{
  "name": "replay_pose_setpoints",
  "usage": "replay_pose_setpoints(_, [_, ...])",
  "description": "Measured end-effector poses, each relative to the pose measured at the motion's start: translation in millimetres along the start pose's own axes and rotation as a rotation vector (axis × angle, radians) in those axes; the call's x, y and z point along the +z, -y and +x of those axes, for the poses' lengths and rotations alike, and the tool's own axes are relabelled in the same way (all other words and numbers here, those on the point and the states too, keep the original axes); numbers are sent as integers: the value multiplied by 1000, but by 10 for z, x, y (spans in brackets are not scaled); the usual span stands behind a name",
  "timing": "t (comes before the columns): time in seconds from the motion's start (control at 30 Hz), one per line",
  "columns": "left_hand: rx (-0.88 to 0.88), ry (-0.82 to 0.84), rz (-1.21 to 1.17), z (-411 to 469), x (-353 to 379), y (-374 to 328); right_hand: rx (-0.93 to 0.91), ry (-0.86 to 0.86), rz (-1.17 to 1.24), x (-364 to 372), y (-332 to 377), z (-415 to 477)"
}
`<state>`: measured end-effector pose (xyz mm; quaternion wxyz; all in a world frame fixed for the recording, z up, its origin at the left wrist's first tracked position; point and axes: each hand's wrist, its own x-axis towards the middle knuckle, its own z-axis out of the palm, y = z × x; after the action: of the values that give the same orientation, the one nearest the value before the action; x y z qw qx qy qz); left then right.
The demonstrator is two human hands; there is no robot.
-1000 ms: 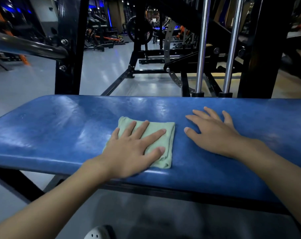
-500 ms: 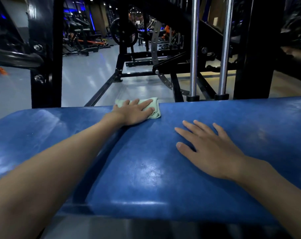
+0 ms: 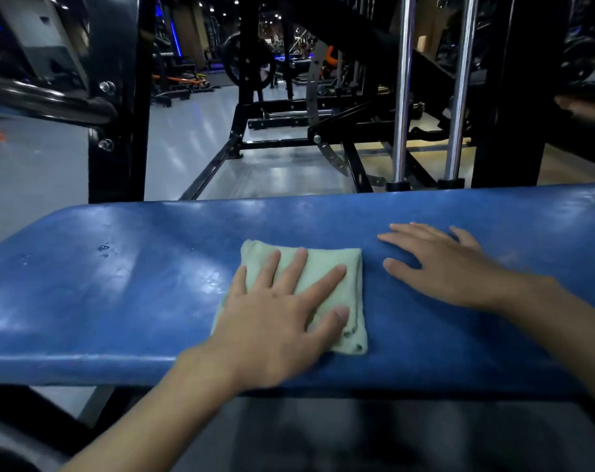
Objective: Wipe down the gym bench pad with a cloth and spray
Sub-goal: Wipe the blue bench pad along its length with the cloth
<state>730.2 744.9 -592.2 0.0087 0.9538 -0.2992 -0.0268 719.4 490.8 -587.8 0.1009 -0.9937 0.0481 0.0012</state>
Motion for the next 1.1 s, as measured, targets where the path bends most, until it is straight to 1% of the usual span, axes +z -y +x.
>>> replay_pose_setpoints(0.1, [-2, -1, -8, -242, 13, -31, -10, -63, 47, -18, 110, 69])
replay_pose_setpoints(0.17, [-6, 8, -25, -209, 3, -1, -19, -30, 84, 30, 191, 85])
replay_pose_setpoints(0.2, [-7, 9, -30, -136, -2, 32, -21, 0, 59, 69, 212, 81])
replay_pose_setpoints(0.3, [-30, 19, -25, 264, -15, 208, -22, 21, -13, 143, 207, 81])
replay_pose_setpoints(0.57, [-130, 76, -74, 1695, -166, 685, -24, 3, -34, 138, 212, 92])
replay_pose_setpoints(0.7, [-164, 78, -92, 1897, -198, 725, -24, -2, -28, 130, 214, 91])
replay_pose_setpoints(0.83, [-134, 71, -57, 1519, -127, 662, -27, -2, -26, 133, 207, 86])
replay_pose_setpoints(0.97, [-67, 17, -35, 674, -58, 489, -26, -5, -7, 128, 220, 70])
replay_pose_setpoints(1.1, [-35, -42, 18, -194, 20, 284, -7, 12, -11, 97, 247, 50])
